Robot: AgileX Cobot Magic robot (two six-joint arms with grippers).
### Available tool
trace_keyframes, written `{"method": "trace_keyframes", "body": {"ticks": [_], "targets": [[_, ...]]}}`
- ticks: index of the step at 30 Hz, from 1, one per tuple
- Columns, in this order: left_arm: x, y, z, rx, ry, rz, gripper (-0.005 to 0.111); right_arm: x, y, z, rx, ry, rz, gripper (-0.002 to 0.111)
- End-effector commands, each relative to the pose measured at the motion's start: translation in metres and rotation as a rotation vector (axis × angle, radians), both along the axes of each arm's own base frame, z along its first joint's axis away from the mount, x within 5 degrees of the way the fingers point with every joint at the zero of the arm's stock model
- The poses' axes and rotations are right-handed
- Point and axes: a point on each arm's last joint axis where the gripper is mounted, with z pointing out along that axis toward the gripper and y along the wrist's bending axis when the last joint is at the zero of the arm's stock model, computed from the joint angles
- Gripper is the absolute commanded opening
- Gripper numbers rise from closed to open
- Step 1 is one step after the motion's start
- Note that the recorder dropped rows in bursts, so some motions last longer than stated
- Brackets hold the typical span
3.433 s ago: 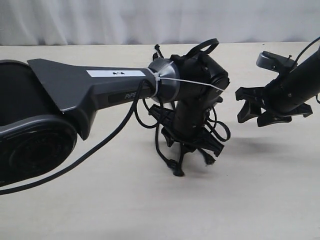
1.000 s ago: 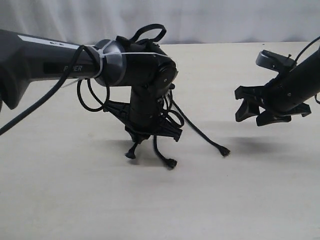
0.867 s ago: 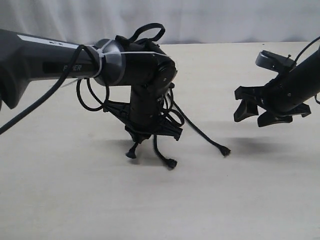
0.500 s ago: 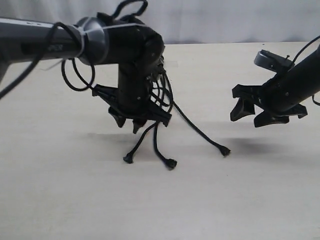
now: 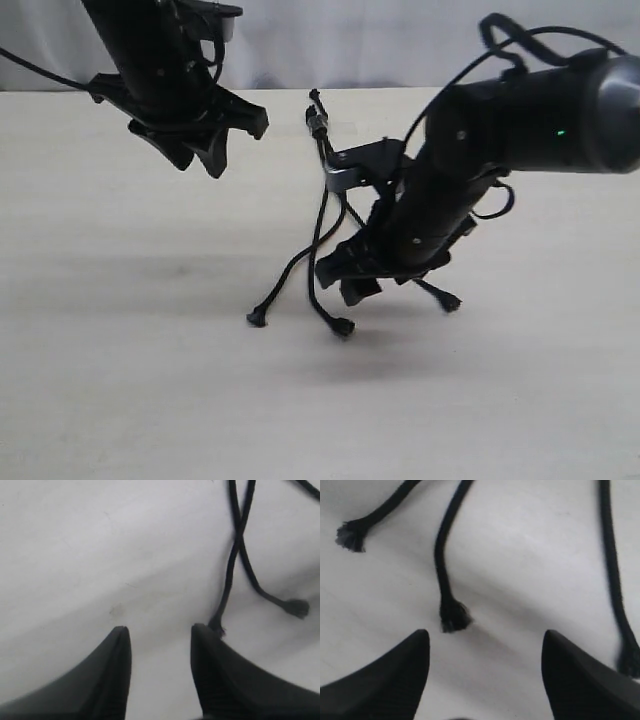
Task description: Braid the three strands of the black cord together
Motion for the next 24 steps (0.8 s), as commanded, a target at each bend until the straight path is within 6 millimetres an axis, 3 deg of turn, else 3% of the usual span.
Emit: {"method": "trace_keyframes", "body": {"ticks": [1,8,16,18,19,20,24], "targets": [[-0.013,0.0,0.007,-0.075,-0.004,-0.009,0.037,0.0,0.032,-0.013,-0.058,-0.008,0.044,0.061],[-0.051,0.005,0.0,-0.169,-0.036,0.031,0.037,0.013,0.062,-0.035,-0.11,0.068,0.086,0.061],[-0.098,0.022,0.005,-0.186,-0.116,0.05,0.037,0.015,0.064,-0.062,-0.163,0.131,0.101,0.059],[-0.107,0.025,0.005,-0.188,-0.125,0.052,0.037,0.014,0.063,-0.066,-0.181,0.146,0.106,0.047],[-0.115,0.027,0.003,-0.186,-0.118,0.053,0.037,0.014,0.061,-0.066,-0.203,0.155,0.115,0.021],[-0.118,0.028,0.001,-0.184,-0.115,0.053,0.037,0.013,0.06,-0.066,-0.215,0.157,0.122,0.007],[-0.126,0.03,-0.014,-0.186,-0.081,0.07,0.037,0.015,0.051,-0.041,-0.307,0.142,0.227,0.004]]}}
